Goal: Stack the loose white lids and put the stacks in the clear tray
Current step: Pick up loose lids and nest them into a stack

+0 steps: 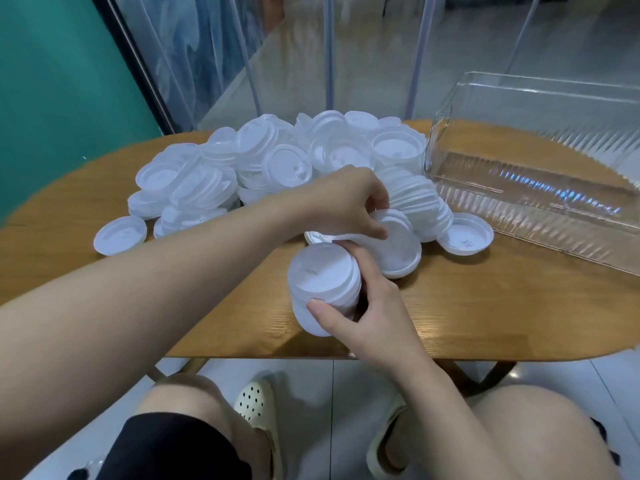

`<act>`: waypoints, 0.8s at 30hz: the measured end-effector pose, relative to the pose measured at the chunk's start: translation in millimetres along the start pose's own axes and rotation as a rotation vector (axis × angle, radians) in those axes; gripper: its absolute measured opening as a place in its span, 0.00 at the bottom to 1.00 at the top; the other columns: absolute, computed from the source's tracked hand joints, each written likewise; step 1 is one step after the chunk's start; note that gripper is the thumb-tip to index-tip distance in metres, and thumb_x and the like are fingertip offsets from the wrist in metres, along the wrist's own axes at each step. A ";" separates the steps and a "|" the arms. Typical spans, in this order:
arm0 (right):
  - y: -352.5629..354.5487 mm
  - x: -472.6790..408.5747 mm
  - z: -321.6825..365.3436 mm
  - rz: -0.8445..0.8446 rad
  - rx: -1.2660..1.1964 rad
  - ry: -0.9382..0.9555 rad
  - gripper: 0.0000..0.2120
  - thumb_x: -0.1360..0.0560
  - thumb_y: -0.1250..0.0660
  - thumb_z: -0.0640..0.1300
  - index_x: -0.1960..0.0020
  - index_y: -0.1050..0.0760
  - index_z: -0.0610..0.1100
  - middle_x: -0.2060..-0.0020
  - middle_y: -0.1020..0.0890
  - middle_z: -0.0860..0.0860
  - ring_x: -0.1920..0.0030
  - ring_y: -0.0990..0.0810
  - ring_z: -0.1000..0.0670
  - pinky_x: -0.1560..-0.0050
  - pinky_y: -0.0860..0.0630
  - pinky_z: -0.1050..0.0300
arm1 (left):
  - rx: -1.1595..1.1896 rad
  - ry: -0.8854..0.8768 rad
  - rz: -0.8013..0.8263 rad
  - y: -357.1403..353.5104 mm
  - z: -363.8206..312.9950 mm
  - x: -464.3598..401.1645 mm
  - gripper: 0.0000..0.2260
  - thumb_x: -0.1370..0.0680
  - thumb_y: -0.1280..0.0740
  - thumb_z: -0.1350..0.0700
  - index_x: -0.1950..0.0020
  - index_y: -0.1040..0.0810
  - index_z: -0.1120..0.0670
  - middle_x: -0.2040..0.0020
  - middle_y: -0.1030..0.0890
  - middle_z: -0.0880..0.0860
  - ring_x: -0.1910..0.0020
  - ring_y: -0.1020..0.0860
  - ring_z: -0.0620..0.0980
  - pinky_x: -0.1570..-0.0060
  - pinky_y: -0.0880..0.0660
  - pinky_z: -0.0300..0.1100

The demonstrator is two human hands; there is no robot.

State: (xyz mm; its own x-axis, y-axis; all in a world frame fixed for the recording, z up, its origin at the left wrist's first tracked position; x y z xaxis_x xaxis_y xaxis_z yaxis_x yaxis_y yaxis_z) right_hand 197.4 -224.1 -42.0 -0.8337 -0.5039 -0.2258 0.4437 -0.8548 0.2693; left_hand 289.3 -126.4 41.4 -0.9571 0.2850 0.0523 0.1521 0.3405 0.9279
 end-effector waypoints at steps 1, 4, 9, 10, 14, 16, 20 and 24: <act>-0.1 -0.2 -0.5 0.003 0.001 -0.005 0.32 0.31 0.23 0.56 0.30 0.31 0.61 0.40 0.20 0.62 0.36 0.21 0.57 0.37 0.22 0.54 | 0.008 -0.002 -0.002 3.7 1.1 1.6 0.14 0.26 0.23 0.51 0.64 0.25 0.53 0.70 0.28 0.47 0.71 0.32 0.43 0.68 0.36 0.36; -0.9 -0.6 -1.0 0.009 0.004 -0.012 0.32 0.31 0.24 0.58 0.30 0.31 0.62 0.41 0.19 0.61 0.37 0.20 0.56 0.38 0.21 0.51 | 0.058 -0.003 -0.015 17.7 7.4 10.7 0.15 0.23 0.25 0.51 0.61 0.23 0.60 0.69 0.29 0.49 0.71 0.35 0.44 0.69 0.37 0.37; -1.0 -0.5 -0.5 0.002 0.010 -0.010 0.31 0.29 0.22 0.54 0.32 0.32 0.66 0.42 0.20 0.64 0.38 0.20 0.58 0.40 0.23 0.61 | 0.171 0.055 -0.104 45.5 21.0 44.5 0.11 0.20 0.27 0.49 0.52 0.20 0.57 0.68 0.25 0.50 0.71 0.31 0.42 0.67 0.35 0.36; -1.0 -0.9 0.5 0.003 0.014 -0.010 0.31 0.29 0.22 0.53 0.32 0.32 0.68 0.43 0.20 0.65 0.38 0.21 0.59 0.41 0.24 0.64 | 0.219 0.078 -0.125 49.5 23.7 54.6 0.10 0.20 0.28 0.50 0.48 0.20 0.57 0.67 0.21 0.51 0.71 0.28 0.41 0.67 0.32 0.33; -1.6 -2.0 1.0 0.006 0.009 -0.010 0.30 0.28 0.21 0.53 0.32 0.31 0.65 0.42 0.19 0.64 0.38 0.20 0.58 0.40 0.23 0.63 | 0.375 0.190 -0.158 58.2 38.7 99.0 0.10 0.20 0.29 0.49 0.44 0.23 0.53 0.64 0.15 0.50 0.66 0.21 0.44 0.62 0.27 0.38; -2.1 -1.8 1.6 0.007 -0.006 -0.013 0.30 0.29 0.21 0.53 0.32 0.31 0.64 0.42 0.19 0.63 0.38 0.20 0.58 0.40 0.22 0.62 | 0.453 0.243 -0.200 59.7 46.7 116.4 0.09 0.19 0.30 0.50 0.44 0.23 0.54 0.64 0.16 0.50 0.64 0.21 0.46 0.59 0.25 0.42; -3.4 -1.6 1.2 0.010 -0.004 -0.015 0.30 0.29 0.21 0.52 0.32 0.30 0.64 0.42 0.18 0.61 0.39 0.19 0.57 0.41 0.22 0.60 | 0.643 0.295 -0.241 47.2 58.0 139.2 0.09 0.18 0.32 0.51 0.45 0.23 0.57 0.63 0.18 0.54 0.64 0.22 0.48 0.56 0.25 0.41; -4.3 -1.2 -0.1 0.020 -0.021 -0.046 0.33 0.28 0.20 0.49 0.30 0.30 0.64 0.40 0.18 0.61 0.39 0.20 0.58 0.43 0.23 0.63 | 0.719 0.332 -0.114 13.7 59.7 144.9 0.12 0.16 0.35 0.52 0.45 0.24 0.61 0.62 0.17 0.57 0.63 0.22 0.51 0.59 0.26 0.45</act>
State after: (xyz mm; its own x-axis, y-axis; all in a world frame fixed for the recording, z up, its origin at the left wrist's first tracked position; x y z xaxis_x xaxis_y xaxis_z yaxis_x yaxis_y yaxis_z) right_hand 196.5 -219.8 -43.0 -0.8386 -0.5152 -0.1767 0.4670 -0.8471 0.2537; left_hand 167.4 -26.9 39.6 -0.9824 -0.0295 0.1842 0.0626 0.8781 0.4743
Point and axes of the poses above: each hand's wrist, its own x-axis away from the middle knuckle, its own y-axis out of the back of the hand, z = x × y, the point moved 6 cm from there along -x, towards the middle knuckle
